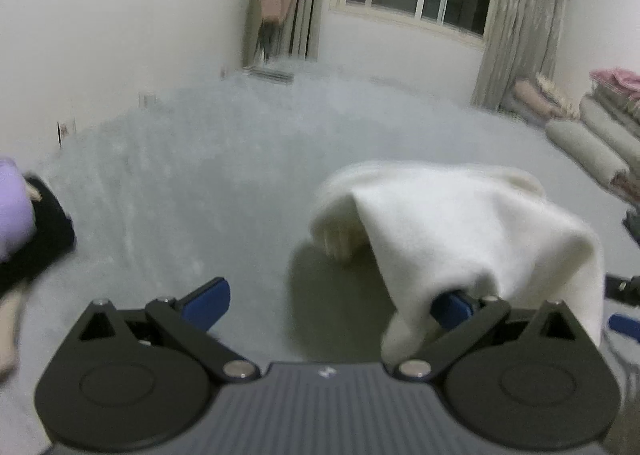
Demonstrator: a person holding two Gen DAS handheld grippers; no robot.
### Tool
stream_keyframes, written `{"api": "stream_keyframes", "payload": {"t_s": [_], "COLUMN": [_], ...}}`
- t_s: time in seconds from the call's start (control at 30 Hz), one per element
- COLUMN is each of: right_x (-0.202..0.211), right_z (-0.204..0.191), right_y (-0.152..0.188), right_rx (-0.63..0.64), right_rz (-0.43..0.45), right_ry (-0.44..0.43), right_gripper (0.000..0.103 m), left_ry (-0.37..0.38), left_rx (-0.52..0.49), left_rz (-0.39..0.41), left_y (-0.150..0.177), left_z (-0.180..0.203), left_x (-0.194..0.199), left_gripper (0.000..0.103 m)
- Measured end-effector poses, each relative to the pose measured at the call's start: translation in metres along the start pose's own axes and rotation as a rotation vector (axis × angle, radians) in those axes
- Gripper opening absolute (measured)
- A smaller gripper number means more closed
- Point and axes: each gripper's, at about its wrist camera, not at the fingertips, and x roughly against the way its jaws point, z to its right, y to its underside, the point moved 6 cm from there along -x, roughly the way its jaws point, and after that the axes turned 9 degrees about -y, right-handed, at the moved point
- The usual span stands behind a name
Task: Fold clothes
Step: 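Grasp the white shirt edge with the right gripper while the left gripper grasps another edge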
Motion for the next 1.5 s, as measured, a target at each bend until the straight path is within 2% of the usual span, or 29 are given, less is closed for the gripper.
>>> {"api": "stream_keyframes", "payload": {"t_s": [0.1,0.2,0.23,0.27,0.3,0.33,0.37,0.47,0.63,0.67,0.73,0.87,0.97,1.07,1.3,1.47,1.5], "right_x": [-0.006,-0.015,-0.019,-0.023,-0.026,-0.028,-0.026,-0.009,0.049,0.055,0.053,0.068,0.101,0.129,0.145,0.156,0.155], "right_z": [-0.007,-0.018,-0.021,-0.023,-0.024,-0.026,-0.026,-0.03,-0.039,-0.042,-0.045,-0.047,-0.057,-0.069,-0.068,-0.067,-0.068], "right_y": [0.005,0.013,0.016,0.019,0.021,0.022,0.02,0.009,-0.016,-0.017,-0.015,-0.029,-0.039,-0.042,-0.041,-0.04,-0.038], "right_rx": [-0.048,-0.085,-0.091,-0.083,-0.073,-0.063,-0.054,-0.014,0.095,0.112,0.121,0.118,0.185,0.259,0.273,0.283,0.297], "right_rz": [-0.032,-0.078,-0.096,-0.112,-0.123,-0.132,-0.122,-0.058,0.145,0.165,0.15,0.216,0.328,0.425,0.438,0.443,0.415], "right_ry": [-0.104,-0.192,-0.207,-0.206,-0.199,-0.193,-0.191,-0.218,-0.303,-0.316,-0.325,-0.364,-0.461,-0.604,-0.788,-0.919,-0.946], "right_gripper": [0.088,0.082,0.072,0.052,0.04,0.019,0.007,0.007,0.006,0.006,0.006,0.006,0.006,0.006,0.006,0.007,0.007], "left_ry": [0.009,0.021,0.024,0.026,0.027,0.029,0.032,0.051,0.144,0.151,0.18,0.249,0.3,0.352,0.449,0.428,0.425], "left_rx": [-0.009,-0.011,-0.014,-0.016,-0.018,-0.02,-0.019,0.012,0.048,0.063,0.081,0.107,0.126,0.145,0.217,0.311,0.329], "left_rz": [0.035,0.025,0.019,0.019,0.021,0.023,0.025,0.027,0.022,0.029,0.043,0.072,0.093,0.115,0.143,0.143,0.147], "left_y": [-0.009,-0.012,-0.012,-0.011,-0.011,-0.011,-0.011,-0.011,-0.016,-0.019,-0.022,-0.026,-0.029,-0.032,-0.039,-0.048,-0.049], "left_z": [-0.002,0.001,0.001,0.002,0.001,0.0,0.0,0.0,0.001,0.0,-0.002,-0.007,-0.011,-0.015,-0.03,-0.05,-0.055], "left_x": [0.0,-0.004,-0.005,-0.005,-0.005,-0.004,-0.004,0.0,-0.001,0.0,0.002,0.006,0.009,0.013,0.016,0.009,0.007], "left_gripper": [0.103,0.103,0.103,0.103,0.103,0.103,0.103,0.103,0.103,0.103,0.103,0.103,0.103,0.103,0.103,0.103,0.103]}}
